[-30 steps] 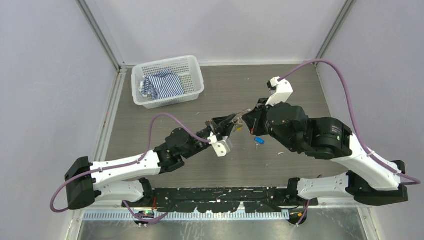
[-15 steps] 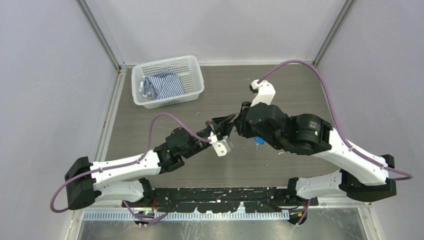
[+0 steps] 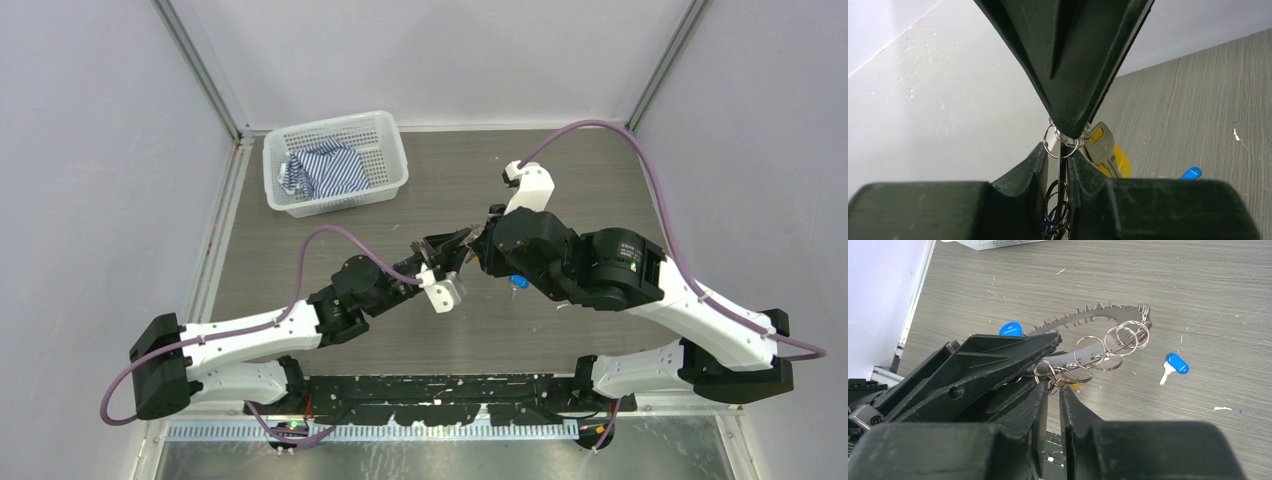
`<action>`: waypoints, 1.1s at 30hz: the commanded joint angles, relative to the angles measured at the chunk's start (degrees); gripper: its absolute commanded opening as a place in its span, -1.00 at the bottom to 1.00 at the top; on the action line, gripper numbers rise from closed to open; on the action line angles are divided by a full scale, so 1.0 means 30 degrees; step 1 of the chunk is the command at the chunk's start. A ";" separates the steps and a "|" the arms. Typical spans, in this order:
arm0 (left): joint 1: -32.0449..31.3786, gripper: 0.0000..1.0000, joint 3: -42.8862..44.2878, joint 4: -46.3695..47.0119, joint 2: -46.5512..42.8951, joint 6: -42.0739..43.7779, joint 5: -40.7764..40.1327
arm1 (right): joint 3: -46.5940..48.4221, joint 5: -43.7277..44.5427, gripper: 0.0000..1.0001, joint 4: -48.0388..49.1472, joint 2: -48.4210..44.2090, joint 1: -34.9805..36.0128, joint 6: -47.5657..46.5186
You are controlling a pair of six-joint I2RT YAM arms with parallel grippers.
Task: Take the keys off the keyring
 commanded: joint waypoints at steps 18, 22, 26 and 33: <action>0.0037 -0.99 0.0944 0.1530 -0.0328 0.0232 -0.0032 | -0.0328 0.0535 -0.99 0.2266 -0.1803 -0.0082 -0.1855; 0.0027 -0.99 0.0983 0.1555 -0.0144 0.0185 -0.0058 | -0.0668 0.0458 -0.99 0.2944 -0.2314 -0.0063 -0.2242; 0.0028 -1.00 0.1237 0.1353 -0.0052 0.0218 0.0028 | -0.0487 -0.0208 -0.89 0.2577 -0.1864 -0.0082 -0.2149; 0.0027 -1.00 0.1453 0.1322 0.0110 0.0198 0.0247 | -0.0708 -0.0508 -0.48 0.1712 -0.0806 -0.0071 -0.1289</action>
